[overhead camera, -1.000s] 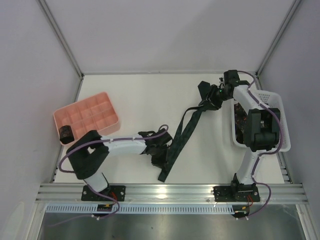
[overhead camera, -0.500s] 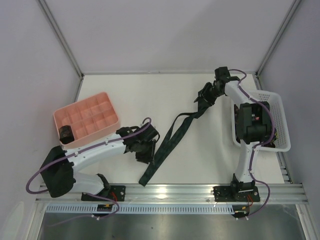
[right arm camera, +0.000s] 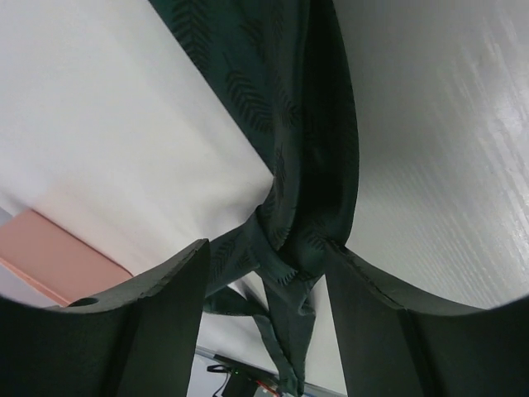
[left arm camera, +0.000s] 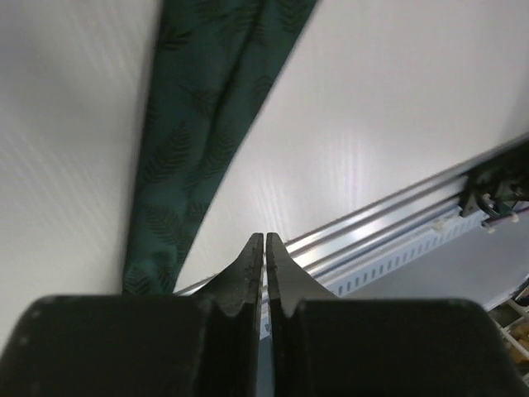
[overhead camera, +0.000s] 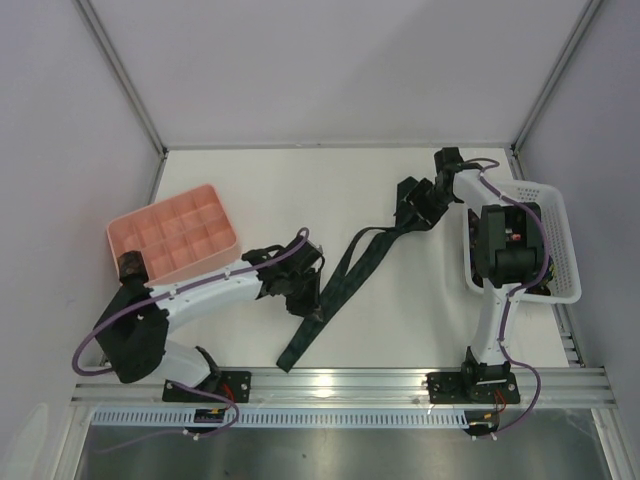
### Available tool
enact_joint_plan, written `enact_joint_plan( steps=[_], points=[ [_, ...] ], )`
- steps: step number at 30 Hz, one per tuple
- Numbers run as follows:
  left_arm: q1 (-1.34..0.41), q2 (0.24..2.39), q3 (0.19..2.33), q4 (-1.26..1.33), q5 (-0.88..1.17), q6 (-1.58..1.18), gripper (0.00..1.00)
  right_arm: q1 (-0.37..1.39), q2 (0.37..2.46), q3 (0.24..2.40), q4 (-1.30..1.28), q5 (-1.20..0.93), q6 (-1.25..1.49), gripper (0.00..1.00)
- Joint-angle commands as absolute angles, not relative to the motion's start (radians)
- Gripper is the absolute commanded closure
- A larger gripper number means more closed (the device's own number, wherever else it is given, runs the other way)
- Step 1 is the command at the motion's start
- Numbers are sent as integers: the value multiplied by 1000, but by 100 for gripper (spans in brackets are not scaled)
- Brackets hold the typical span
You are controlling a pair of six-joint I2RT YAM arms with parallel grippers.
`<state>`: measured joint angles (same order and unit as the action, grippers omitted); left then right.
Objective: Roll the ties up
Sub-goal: Flatten the tie
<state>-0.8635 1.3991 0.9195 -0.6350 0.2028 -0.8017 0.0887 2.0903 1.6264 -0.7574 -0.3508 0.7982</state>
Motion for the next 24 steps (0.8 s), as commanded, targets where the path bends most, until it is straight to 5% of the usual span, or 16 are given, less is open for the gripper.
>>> enact_joint_plan(
  steps=[1, 13, 24],
  points=[
    [-804, 1440, 897, -587, 204, -773, 93, 74, 2057, 1606, -744, -336, 816, 37],
    [-724, 1611, 789, -497, 308, -698, 99, 60, 2089, 1485, -645, -305, 743, 36],
    [-696, 1549, 768, -607, 256, -629, 99, 61, 2051, 1628, -569, -394, 627, 37]
  ],
)
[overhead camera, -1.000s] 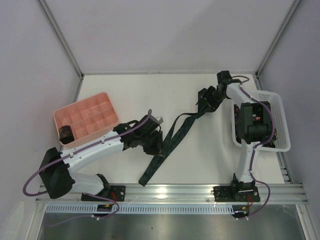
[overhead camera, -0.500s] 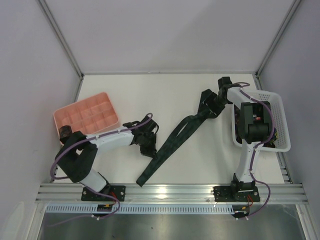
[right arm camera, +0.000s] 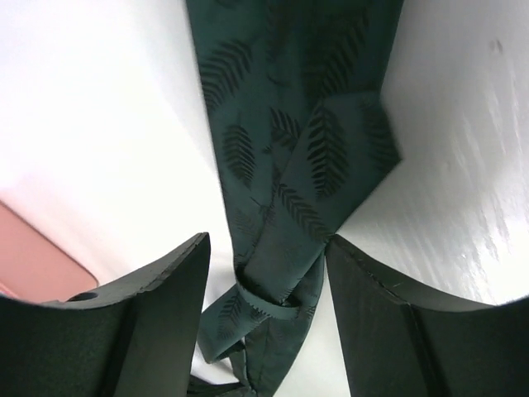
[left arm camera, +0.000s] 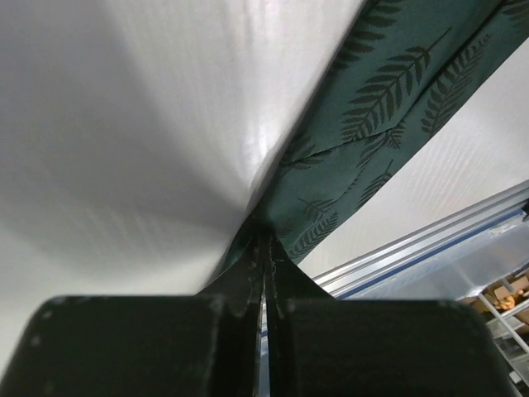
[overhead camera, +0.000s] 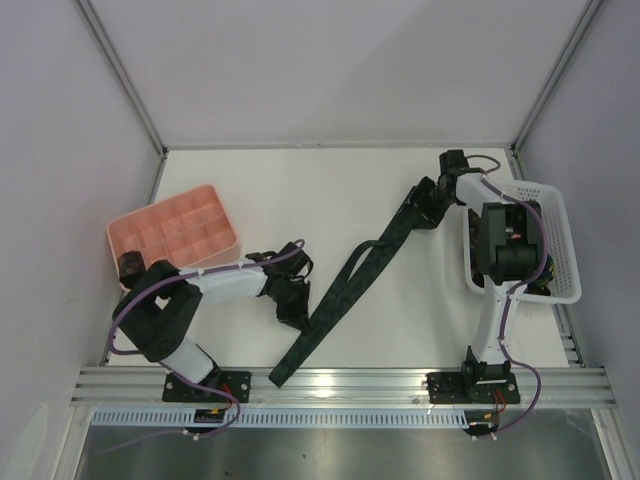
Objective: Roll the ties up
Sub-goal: Flatten the tie
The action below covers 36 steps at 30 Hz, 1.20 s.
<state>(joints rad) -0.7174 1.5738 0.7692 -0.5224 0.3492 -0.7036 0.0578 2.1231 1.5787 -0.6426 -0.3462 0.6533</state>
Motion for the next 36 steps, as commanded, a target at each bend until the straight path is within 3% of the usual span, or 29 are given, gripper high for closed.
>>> enact_joint_plan(
  steps=[1, 4, 8, 9, 13, 23, 27, 31, 34, 36],
  points=[
    [-692, 1549, 796, -623, 246, -618, 98, 64, 2039, 1634, -571, -387, 630, 37],
    [-681, 1562, 848, -670, 210, -569, 95, 66, 2052, 1702, -607, -318, 638, 41],
    [-660, 1583, 871, -678, 235, -528, 93, 67, 2180, 1856, -698, -255, 646, 66],
    [-649, 1591, 876, -678, 238, -522, 93, 72, 2203, 1897, -686, -253, 643, 68],
    [-617, 1623, 893, -681, 253, -500, 94, 80, 2301, 1971, -693, -209, 667, 99],
    [-476, 1735, 989, -724, 224, -434, 100, 95, 2367, 1924, -742, 61, 661, 100],
    [-404, 1753, 1045, -770, 173, -413, 100, 98, 2427, 2012, -787, 144, 605, 100],
    [-357, 1731, 1092, -810, 111, -408, 99, 113, 2435, 2132, -856, 98, 555, 100],
    [-356, 1678, 1112, -824, 129, -407, 93, 136, 2328, 2086, -832, 59, 529, 91],
    [-357, 1617, 1115, -831, 178, -413, 80, 143, 2283, 2071, -867, 69, 532, 84]
  ],
)
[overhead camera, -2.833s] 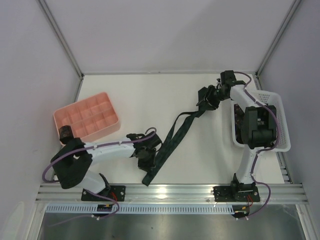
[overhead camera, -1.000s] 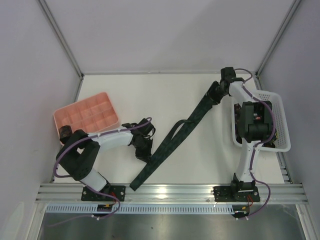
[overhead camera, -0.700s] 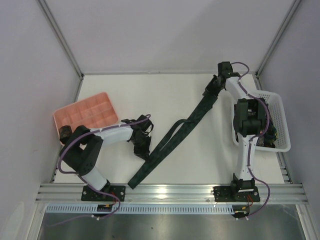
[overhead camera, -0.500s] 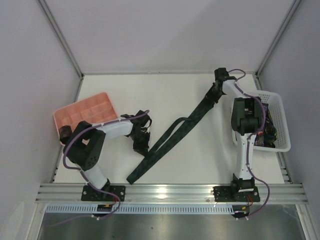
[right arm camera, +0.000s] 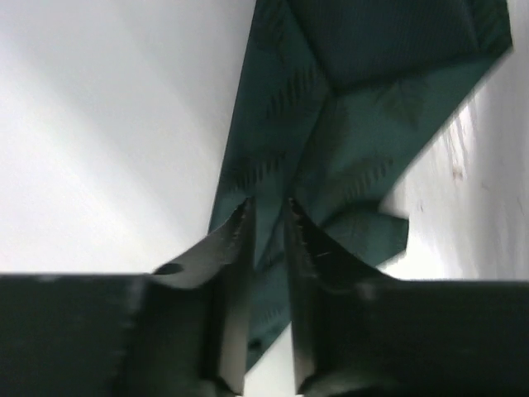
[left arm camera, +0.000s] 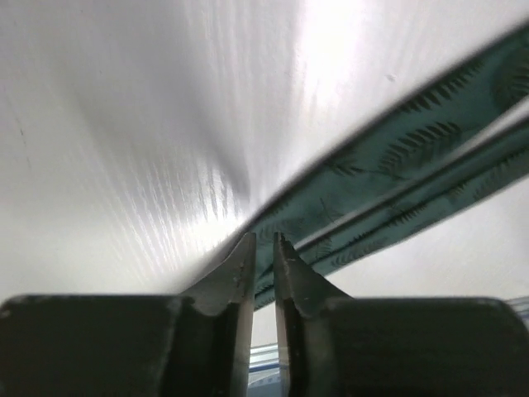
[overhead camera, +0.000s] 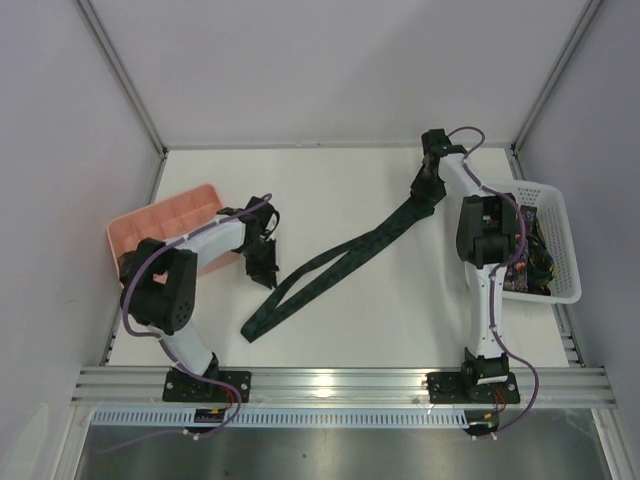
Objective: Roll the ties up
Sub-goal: Flatten the tie
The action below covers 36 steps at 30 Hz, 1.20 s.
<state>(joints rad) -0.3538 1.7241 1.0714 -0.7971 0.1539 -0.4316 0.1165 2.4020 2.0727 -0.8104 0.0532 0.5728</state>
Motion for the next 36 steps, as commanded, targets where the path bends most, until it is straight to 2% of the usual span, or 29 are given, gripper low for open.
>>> enact_joint_plan(
  steps=[1, 5, 9, 12, 14, 19, 29, 31, 36],
  points=[
    [-359, 1594, 1112, -825, 205, -425, 67, 143, 2239, 2066, -877, 75, 546, 72],
    [-376, 1516, 1103, -811, 297, -449, 48, 138, 2195, 2068, -983, 112, 595, 50],
    [-377, 1464, 1104, -836, 298, -451, 48, 132, 2197, 2005, -1005, 121, 655, 50],
    [-379, 1437, 1094, -841, 296, -442, 51, 140, 2212, 1967, -1003, 136, 695, 53],
    [-379, 1413, 1078, -842, 298, -440, 61, 141, 2214, 1942, -987, 140, 715, 58],
    [-391, 1399, 991, -809, 345, -457, 71, 150, 2249, 1921, -950, 117, 735, 58],
    [-459, 1462, 959, -769, 377, -426, 75, 153, 2298, 1881, -874, 94, 764, 60],
    [-477, 1491, 963, -756, 380, -429, 76, 152, 2302, 1881, -876, 97, 770, 64],
    [-483, 1545, 980, -730, 348, -411, 78, 156, 2284, 1876, -882, 107, 782, 67]
  ],
)
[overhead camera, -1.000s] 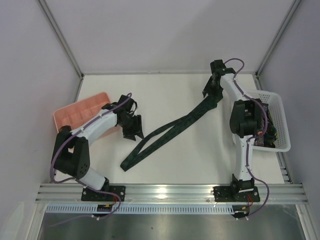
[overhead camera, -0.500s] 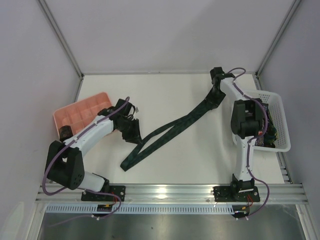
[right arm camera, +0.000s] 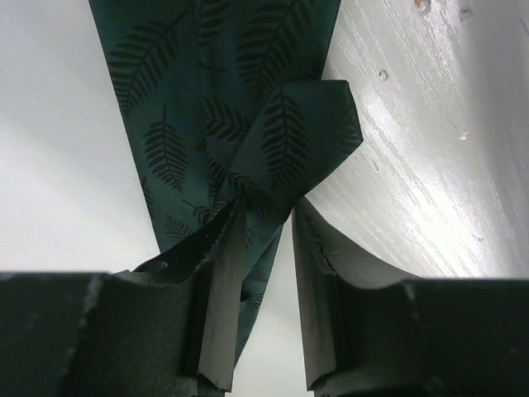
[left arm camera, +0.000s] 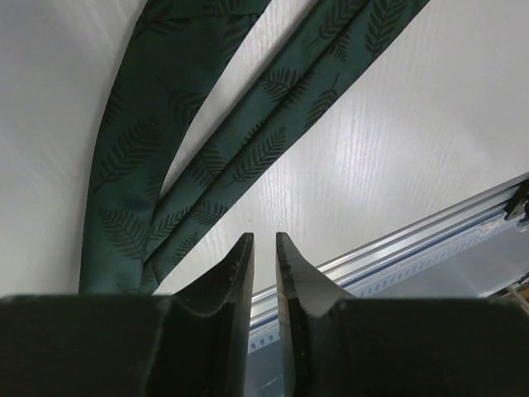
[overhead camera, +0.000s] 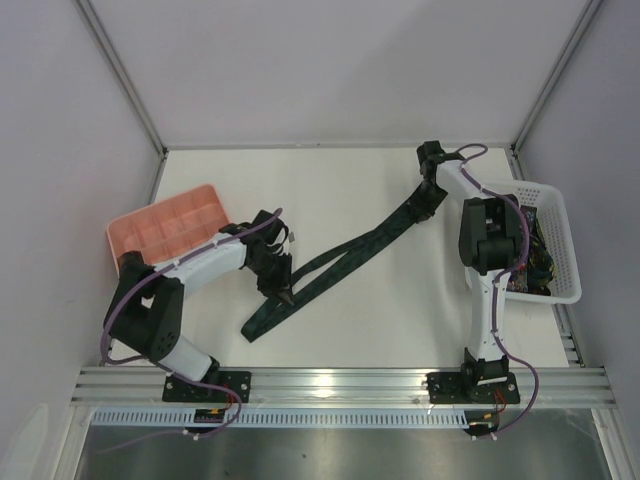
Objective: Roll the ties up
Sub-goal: Flatten the tie
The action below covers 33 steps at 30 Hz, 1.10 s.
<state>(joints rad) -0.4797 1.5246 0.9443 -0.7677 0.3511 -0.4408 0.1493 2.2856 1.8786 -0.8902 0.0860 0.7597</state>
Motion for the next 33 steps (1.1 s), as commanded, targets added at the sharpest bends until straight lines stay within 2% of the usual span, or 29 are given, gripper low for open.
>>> enact_joint_plan(
  steps=[1, 9, 24, 29, 33],
  points=[
    [-483, 1569, 983, -726, 350, -410, 79, 158, 2280, 1876, -887, 107, 782, 67],
    [-492, 1673, 993, -658, 359, -408, 81, 158, 2267, 1890, -917, 112, 779, 64],
    [-495, 1721, 927, -618, 330, -417, 85, 160, 2283, 1944, -954, 118, 770, 74],
    [-495, 1724, 922, -617, 325, -419, 85, 160, 2281, 1979, -971, 115, 764, 68],
    [-495, 1729, 923, -615, 327, -419, 86, 155, 2295, 2003, -986, 117, 752, 71]
  ],
)
